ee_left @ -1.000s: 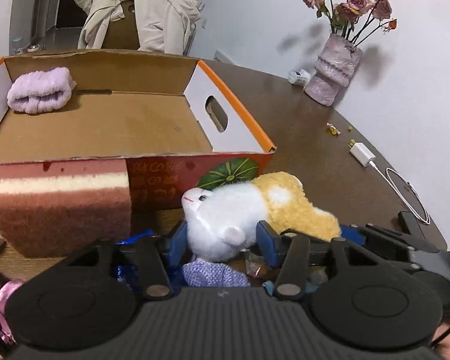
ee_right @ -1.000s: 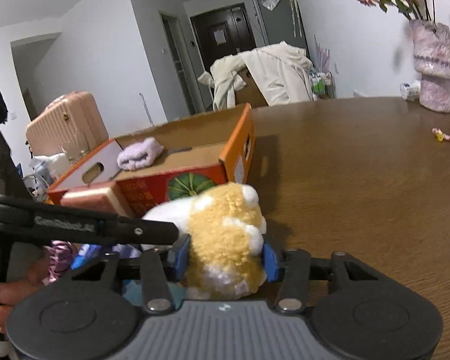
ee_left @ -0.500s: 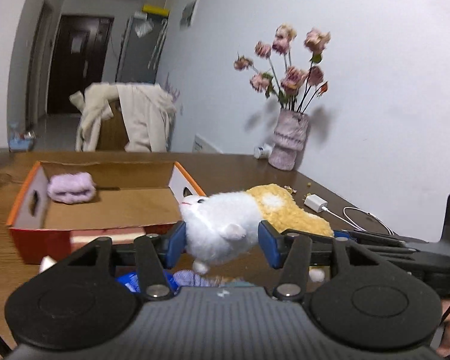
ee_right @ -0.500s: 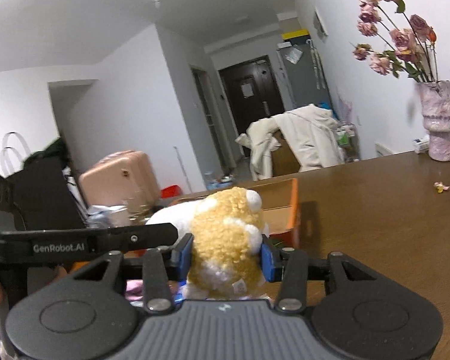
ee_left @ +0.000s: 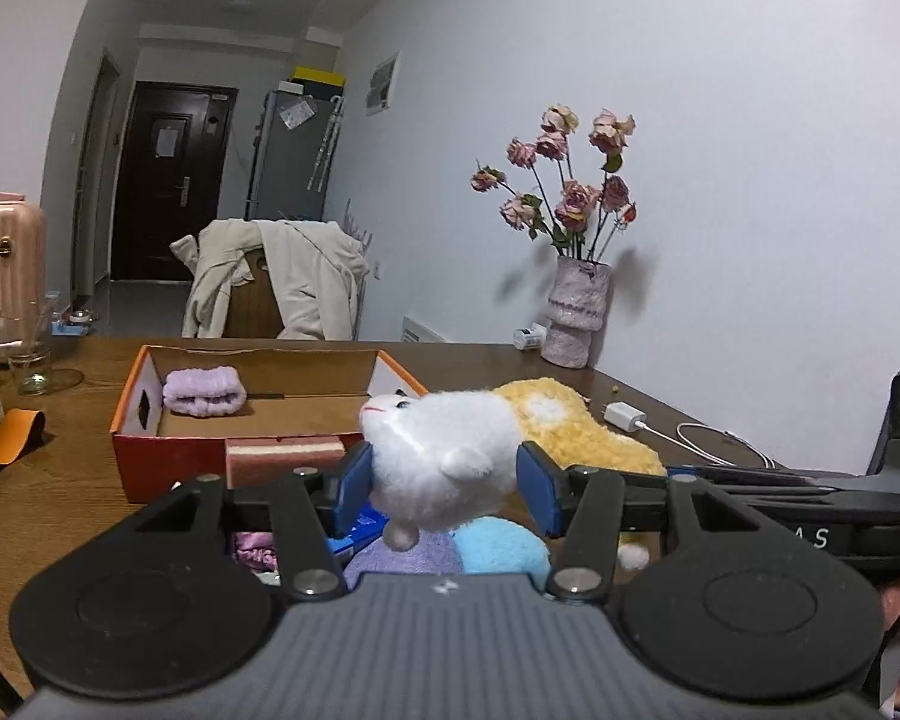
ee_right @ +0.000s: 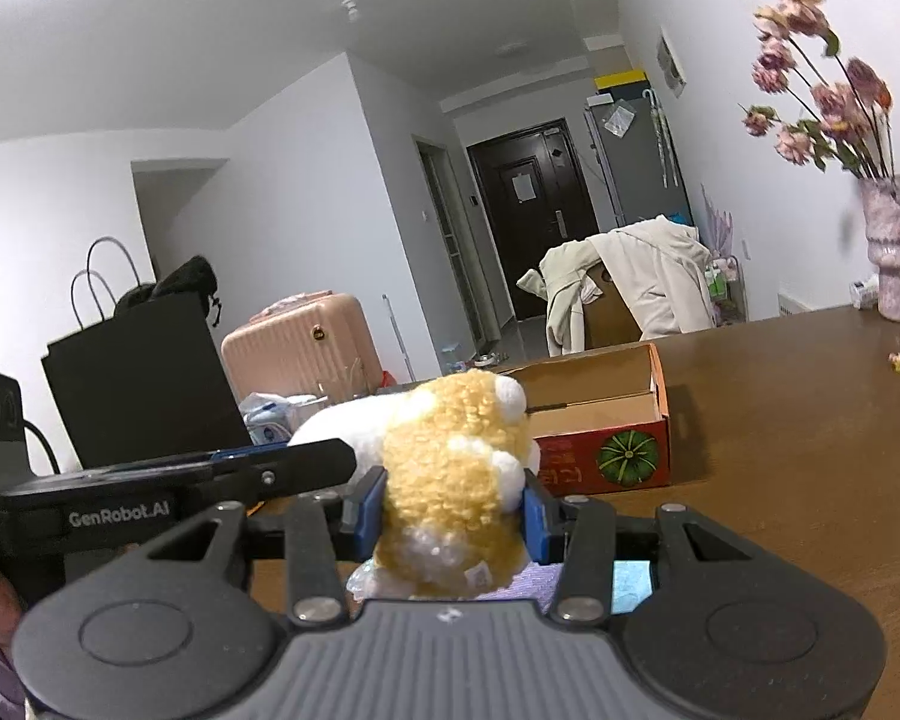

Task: Organize soft objects
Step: 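Carry the plush lamb into the box and open both tools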

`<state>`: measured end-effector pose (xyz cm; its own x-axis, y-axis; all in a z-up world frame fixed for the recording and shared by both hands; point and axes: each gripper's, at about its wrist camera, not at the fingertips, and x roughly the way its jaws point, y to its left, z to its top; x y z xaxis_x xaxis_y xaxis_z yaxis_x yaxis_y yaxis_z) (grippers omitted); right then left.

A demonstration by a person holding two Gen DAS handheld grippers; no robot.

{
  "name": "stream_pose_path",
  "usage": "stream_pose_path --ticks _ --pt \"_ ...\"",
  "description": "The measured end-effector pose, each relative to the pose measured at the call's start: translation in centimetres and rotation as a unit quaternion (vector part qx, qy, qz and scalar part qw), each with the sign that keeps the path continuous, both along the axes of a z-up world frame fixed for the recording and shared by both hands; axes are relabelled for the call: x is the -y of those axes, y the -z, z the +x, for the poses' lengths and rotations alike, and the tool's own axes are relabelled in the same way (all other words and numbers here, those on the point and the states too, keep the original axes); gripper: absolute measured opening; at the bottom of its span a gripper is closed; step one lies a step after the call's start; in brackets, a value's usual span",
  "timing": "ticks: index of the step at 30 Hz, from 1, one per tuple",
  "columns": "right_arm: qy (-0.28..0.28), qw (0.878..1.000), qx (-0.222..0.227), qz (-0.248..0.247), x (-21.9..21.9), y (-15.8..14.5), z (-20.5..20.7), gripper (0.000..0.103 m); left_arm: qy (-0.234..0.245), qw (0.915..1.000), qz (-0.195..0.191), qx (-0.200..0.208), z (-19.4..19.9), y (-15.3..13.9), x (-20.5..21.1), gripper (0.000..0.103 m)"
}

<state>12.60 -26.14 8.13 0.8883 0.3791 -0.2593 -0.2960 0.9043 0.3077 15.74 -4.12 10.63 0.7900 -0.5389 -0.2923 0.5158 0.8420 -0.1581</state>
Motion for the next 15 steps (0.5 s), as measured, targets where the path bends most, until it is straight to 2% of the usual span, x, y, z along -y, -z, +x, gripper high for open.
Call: stream_pose_path --ticks 8,15 --pt "-0.006 1.000 -0.017 -0.008 -1.0 0.3 1.3 0.044 -0.007 0.9999 -0.007 -0.009 1.5 0.6 -0.6 0.053" --pt "0.011 0.999 -0.034 0.001 -0.3 0.6 4.5 0.044 0.012 0.9998 0.002 -0.017 6.0 0.6 0.5 0.053"
